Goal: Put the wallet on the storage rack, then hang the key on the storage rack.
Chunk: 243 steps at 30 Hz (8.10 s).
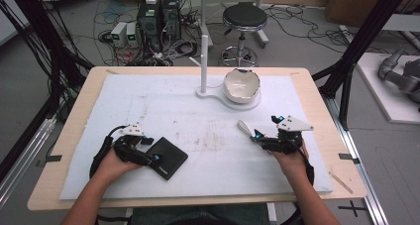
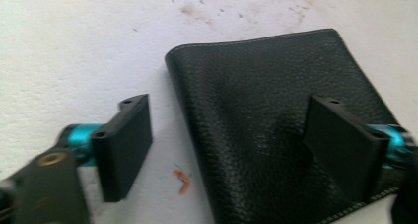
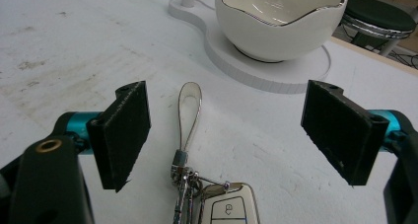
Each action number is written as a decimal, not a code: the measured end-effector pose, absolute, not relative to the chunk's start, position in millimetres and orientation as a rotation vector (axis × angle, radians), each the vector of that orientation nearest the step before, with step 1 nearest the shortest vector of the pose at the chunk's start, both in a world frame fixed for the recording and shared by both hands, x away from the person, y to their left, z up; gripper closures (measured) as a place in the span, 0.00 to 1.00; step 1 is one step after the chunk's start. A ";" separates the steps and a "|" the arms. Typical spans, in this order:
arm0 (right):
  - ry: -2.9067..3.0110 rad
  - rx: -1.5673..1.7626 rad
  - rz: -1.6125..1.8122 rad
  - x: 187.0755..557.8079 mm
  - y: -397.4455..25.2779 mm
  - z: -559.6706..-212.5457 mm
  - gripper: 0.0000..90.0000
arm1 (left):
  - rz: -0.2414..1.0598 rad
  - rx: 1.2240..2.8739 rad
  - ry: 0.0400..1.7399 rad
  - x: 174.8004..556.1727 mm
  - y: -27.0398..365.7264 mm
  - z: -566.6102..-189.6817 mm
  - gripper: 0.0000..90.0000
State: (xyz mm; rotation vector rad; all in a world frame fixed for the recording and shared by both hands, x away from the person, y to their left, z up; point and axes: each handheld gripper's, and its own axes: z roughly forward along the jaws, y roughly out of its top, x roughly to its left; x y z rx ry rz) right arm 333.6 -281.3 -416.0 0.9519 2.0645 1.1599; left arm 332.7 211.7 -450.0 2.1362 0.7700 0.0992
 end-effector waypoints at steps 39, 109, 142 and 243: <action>2.069 0.931 1.176 331.1 -279.9 -415.6 0.21 | 0.194 1.941 0.566 363.5 135.4 -356.6 0.91; 2.072 0.965 1.199 333.1 -290.3 -420.8 0.21 | 0.433 2.059 0.593 547.4 -32.7 -301.6 0.91; 2.074 0.942 1.193 331.6 -288.8 -420.3 0.21 | 0.454 2.076 0.689 537.3 -41.4 -319.9 0.36; 2.435 1.088 0.936 364.4 -248.9 -445.8 0.64 | 0.439 1.834 0.779 359.6 222.5 -386.3 0.23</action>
